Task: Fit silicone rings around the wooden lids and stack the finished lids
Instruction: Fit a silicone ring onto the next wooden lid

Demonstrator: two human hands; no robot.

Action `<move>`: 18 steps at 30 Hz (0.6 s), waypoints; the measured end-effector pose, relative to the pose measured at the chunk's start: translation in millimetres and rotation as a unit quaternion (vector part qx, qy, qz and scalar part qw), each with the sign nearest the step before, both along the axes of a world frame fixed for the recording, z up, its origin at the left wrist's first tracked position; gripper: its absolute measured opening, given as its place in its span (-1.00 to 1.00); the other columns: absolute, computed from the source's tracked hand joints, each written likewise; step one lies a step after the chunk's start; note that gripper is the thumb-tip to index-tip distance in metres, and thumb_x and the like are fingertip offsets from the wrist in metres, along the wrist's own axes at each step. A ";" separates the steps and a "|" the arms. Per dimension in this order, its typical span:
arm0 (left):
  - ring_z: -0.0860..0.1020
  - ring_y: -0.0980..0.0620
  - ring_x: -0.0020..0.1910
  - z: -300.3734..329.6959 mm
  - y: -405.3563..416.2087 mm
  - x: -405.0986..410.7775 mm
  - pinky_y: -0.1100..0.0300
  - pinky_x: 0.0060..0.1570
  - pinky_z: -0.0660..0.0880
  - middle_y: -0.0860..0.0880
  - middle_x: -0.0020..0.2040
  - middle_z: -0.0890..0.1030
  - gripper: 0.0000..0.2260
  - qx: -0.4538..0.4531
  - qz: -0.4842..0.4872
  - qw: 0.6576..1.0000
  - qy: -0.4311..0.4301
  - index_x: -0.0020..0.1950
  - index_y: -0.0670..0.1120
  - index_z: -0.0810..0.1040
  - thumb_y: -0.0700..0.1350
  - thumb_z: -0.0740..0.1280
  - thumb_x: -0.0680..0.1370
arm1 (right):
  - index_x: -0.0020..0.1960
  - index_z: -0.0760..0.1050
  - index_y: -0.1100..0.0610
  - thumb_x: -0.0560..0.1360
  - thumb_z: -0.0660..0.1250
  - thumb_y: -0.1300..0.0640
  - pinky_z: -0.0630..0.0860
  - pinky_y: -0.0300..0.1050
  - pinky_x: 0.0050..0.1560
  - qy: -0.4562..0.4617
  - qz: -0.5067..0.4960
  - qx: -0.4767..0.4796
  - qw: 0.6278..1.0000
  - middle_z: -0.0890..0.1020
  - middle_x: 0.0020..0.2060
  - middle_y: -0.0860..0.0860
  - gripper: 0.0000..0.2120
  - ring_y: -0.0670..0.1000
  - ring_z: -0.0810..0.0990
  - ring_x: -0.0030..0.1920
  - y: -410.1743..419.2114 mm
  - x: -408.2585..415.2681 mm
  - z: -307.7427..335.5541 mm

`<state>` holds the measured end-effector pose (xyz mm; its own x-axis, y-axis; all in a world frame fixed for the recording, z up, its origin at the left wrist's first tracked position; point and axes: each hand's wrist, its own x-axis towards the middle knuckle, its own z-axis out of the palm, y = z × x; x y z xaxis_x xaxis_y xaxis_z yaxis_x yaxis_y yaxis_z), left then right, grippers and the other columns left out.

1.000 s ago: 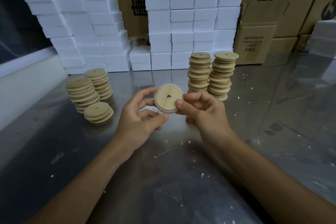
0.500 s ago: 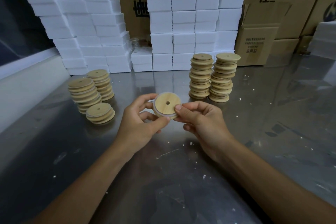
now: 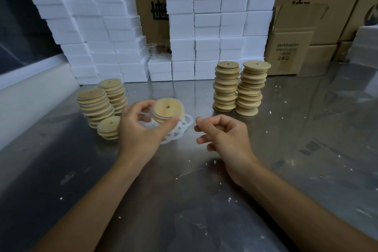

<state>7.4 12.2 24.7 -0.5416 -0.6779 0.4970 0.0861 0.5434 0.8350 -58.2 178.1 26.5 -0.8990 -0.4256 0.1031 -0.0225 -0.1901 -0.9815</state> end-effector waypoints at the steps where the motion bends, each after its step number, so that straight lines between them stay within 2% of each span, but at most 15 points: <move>1: 0.53 0.08 -0.06 1.9 -5.9 1.0 0.24 -0.16 0.46 0.03 0.12 0.52 -0.50 -0.012 0.044 0.999 -0.005 0.05 0.07 0.56 0.15 0.60 0.20 | -0.23 0.59 0.11 0.49 0.48 0.12 0.42 -0.30 -0.45 0.003 -0.011 0.005 1.000 0.73 -0.27 0.01 -0.85 -0.09 0.63 -0.39 0.1 -1.1 -0.2; 3: 0.50 -0.03 0.04 4.8 -17.9 4.1 0.11 0.04 0.43 0.04 0.17 0.44 -0.51 -0.025 0.129 0.991 -0.033 0.06 0.08 0.52 0.20 0.56 0.23 | -0.25 0.58 0.09 0.49 0.48 0.10 0.42 -0.31 -0.46 0.008 -0.030 0.010 0.999 0.71 -0.31 0.00 -0.83 -0.10 0.60 -0.42 1.2 -3.3 -0.6; 4: 0.48 -0.07 0.11 5.3 -23.4 5.9 0.07 0.13 0.35 0.03 0.19 0.42 -0.53 -0.027 0.164 0.985 -0.053 0.06 0.10 0.51 0.22 0.52 0.24 | -0.25 0.58 0.09 0.49 0.48 0.10 0.42 -0.31 -0.46 0.010 -0.037 0.010 0.999 0.71 -0.33 -0.01 -0.83 -0.11 0.60 -0.43 1.8 -4.4 -1.0; 7: 0.45 -0.11 0.20 2.8 -39.6 9.9 -0.09 0.28 0.26 -0.02 0.20 0.42 -0.59 -0.035 0.231 0.968 -0.092 0.02 0.10 0.45 0.23 0.45 0.29 | -0.24 0.58 0.12 0.49 0.48 0.10 0.42 -0.31 -0.48 0.013 -0.053 0.007 0.998 0.68 -0.38 -0.01 -0.83 -0.11 0.57 -0.46 2.3 -6.4 -1.9; 9: 0.44 -0.15 0.22 -1.5 -48.7 11.3 -0.17 0.28 0.26 -0.08 0.21 0.44 -0.55 -0.033 0.268 0.955 -0.122 0.07 0.02 0.49 0.23 0.45 0.32 | -0.24 0.58 0.13 0.49 0.48 0.11 0.41 -0.31 -0.49 0.013 -0.061 0.005 0.998 0.67 -0.40 -0.01 -0.83 -0.12 0.55 -0.48 2.1 -7.1 -1.8; 12: 0.41 -0.20 0.26 -8.9 -57.4 12.4 -0.19 0.26 0.22 -0.13 0.22 0.46 -0.47 -0.016 0.315 0.934 -0.166 0.10 -0.05 0.47 0.26 0.44 0.31 | -0.24 0.58 0.15 0.49 0.48 0.12 0.41 -0.31 -0.49 0.013 -0.068 0.001 0.998 0.65 -0.43 -0.02 -0.82 -0.12 0.53 -0.49 2.6 -8.1 -1.7; 18: 0.35 -0.23 0.33 -15.3 -68.6 13.8 -0.22 0.28 0.23 -0.17 0.29 0.45 -0.32 0.071 0.327 0.926 -0.175 0.21 -0.16 0.41 0.25 0.44 0.29 | -0.23 0.58 0.17 0.50 0.47 0.13 0.41 -0.32 -0.49 0.016 -0.071 -0.003 0.997 0.63 -0.45 -0.03 -0.83 -0.13 0.52 -0.50 2.2 -9.4 -2.9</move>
<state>21.2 -56.4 9.5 -0.1038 -0.9626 0.2501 -0.5118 0.2673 0.8165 -67.6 180.3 23.5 -0.9460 -0.2942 0.1359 -0.0816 -0.1895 -0.9785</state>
